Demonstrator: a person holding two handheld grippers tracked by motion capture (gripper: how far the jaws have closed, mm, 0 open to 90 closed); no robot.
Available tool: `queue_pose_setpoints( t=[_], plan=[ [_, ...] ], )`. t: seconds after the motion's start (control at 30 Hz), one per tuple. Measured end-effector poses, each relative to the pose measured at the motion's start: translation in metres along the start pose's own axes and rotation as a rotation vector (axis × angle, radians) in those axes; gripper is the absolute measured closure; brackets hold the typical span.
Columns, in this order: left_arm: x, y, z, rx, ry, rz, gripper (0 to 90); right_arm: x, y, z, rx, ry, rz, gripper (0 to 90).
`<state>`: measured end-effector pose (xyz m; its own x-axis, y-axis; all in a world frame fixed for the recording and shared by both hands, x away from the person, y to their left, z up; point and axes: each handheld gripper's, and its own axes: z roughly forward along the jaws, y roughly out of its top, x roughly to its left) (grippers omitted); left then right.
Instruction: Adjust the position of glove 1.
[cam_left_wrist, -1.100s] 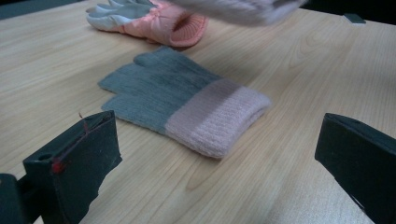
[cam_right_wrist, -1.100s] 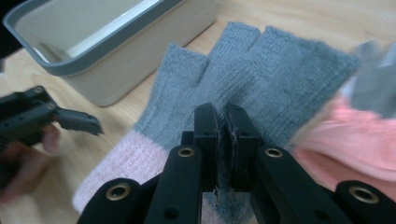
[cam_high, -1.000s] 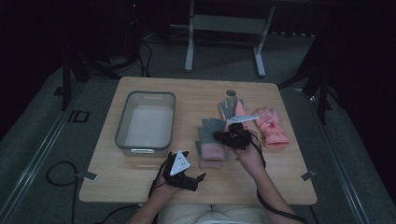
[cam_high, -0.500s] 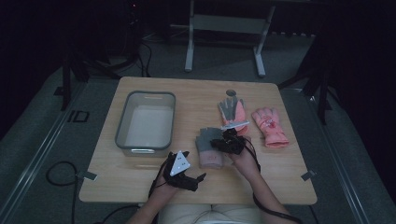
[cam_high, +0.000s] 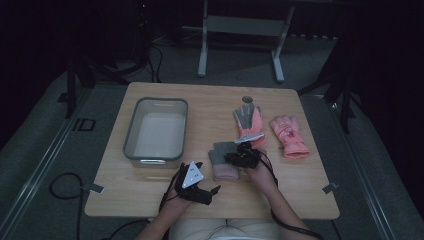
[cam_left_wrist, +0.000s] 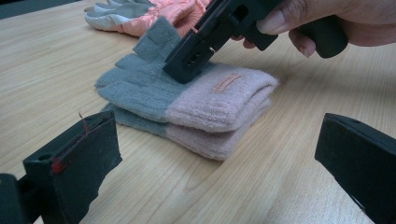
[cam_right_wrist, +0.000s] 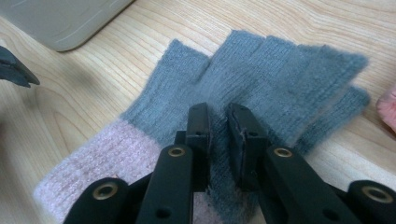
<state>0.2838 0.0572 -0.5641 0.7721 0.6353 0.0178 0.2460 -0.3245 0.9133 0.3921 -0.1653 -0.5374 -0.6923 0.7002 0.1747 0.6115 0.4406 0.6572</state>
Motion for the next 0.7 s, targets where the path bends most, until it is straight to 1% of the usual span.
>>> queue_pose_setpoints(
  t=[0.17,0.2,0.27,0.33,0.47,0.5,0.6,0.63,0.7],
  plan=[
    [-0.0002,0.0002,0.0004,0.004,0.003,0.001,0.0,-0.0018,-0.0011,0.0016,0.003,0.004,-0.007,76.9],
    [-0.0002,0.0002,0.0004,0.005,0.005,0.0,0.0,-0.0013,-0.0015,0.0022,0.004,0.004,-0.016,76.5],
    [0.0002,0.0002,0.0004,0.006,0.005,-0.004,0.0,0.0001,-0.0014,0.003,0.006,-0.001,-0.019,75.2],
    [0.0,0.0,0.0001,0.001,0.003,-0.003,0.0,0.001,-0.0001,0.0038,0.015,0.005,-0.023,72.5],
    [-0.0008,0.0,0.0,-0.006,0.009,0.008,0.0,0.0038,0.0037,0.0051,0.038,-0.006,-0.063,66.4],
    [-0.0008,0.0,0.0,-0.006,0.009,0.008,0.0,0.0038,0.0037,0.0051,0.038,-0.006,-0.063,66.4],
    [-0.0012,-0.0003,-0.0007,-0.01,0.012,0.016,0.0,0.0021,0.0043,0.0038,0.039,0.01,-0.08,63.3],
    [-0.0018,-0.0006,-0.0012,-0.017,0.015,0.021,0.0,0.0026,0.0039,0.0035,0.041,0.015,-0.092,63.3],
    [-0.0026,-0.0013,-0.0026,-0.033,0.017,0.031,0.0,0.0046,0.0033,0.0037,0.043,0.024,-0.097,63.3]
  ],
)
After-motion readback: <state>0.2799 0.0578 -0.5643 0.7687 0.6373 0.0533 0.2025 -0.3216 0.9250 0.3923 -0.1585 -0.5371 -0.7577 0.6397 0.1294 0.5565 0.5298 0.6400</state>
